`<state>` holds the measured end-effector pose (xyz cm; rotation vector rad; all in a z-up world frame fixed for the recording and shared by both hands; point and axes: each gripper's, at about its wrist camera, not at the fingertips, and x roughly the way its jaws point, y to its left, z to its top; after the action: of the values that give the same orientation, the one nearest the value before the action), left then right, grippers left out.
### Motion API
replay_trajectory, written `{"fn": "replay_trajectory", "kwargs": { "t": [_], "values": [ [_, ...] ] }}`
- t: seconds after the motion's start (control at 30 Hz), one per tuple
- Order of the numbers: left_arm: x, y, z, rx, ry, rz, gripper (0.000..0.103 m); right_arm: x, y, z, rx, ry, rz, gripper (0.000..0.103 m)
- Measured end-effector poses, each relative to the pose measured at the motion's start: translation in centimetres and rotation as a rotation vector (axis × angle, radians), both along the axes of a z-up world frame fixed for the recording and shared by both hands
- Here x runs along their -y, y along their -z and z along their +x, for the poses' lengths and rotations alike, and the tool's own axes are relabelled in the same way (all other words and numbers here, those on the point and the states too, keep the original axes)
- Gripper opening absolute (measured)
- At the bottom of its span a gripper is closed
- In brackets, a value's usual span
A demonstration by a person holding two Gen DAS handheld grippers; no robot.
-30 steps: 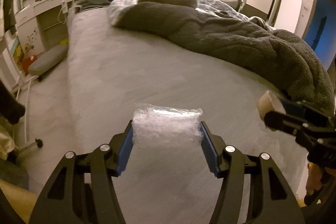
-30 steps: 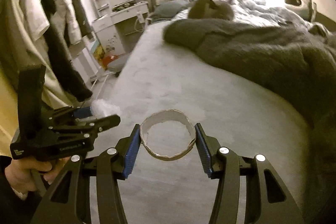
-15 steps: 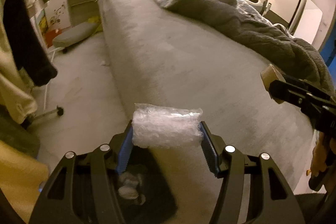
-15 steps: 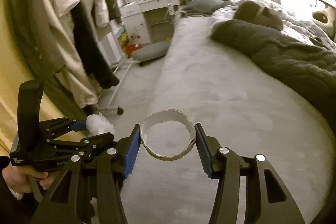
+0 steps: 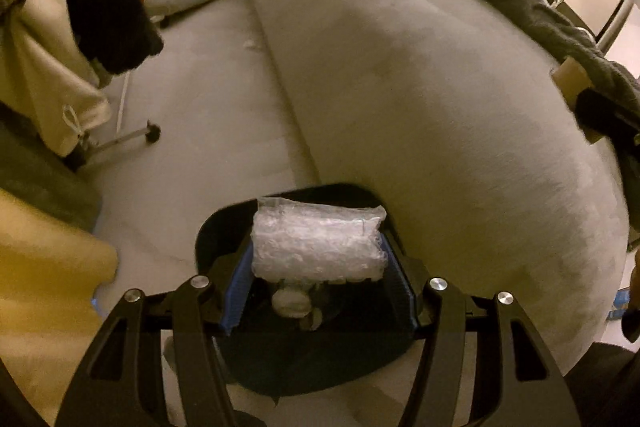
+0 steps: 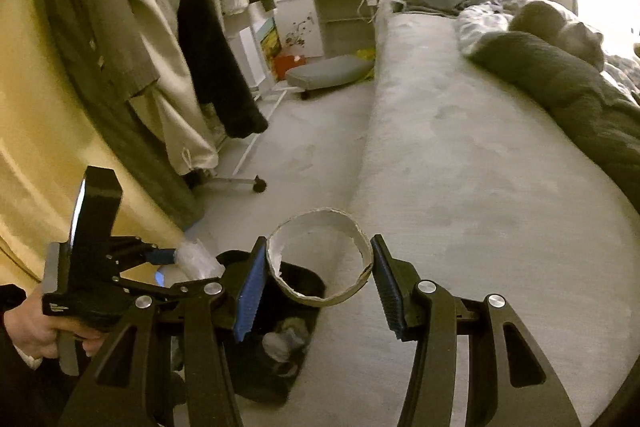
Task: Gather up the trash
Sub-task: 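Open the left gripper over the bin while the right releases the tape roll into it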
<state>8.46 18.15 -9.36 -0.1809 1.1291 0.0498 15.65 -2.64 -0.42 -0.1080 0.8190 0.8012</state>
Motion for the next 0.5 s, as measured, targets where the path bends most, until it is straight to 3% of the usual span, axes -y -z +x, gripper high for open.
{"fn": "replay_trajectory", "kwargs": {
  "t": [0.5],
  "values": [
    [-3.6, 3.5, -1.6, -0.117, -0.030, -0.092, 0.063, -6.7, 2.2, -1.2, -0.046, -0.119, -0.065, 0.052]
  ]
}}
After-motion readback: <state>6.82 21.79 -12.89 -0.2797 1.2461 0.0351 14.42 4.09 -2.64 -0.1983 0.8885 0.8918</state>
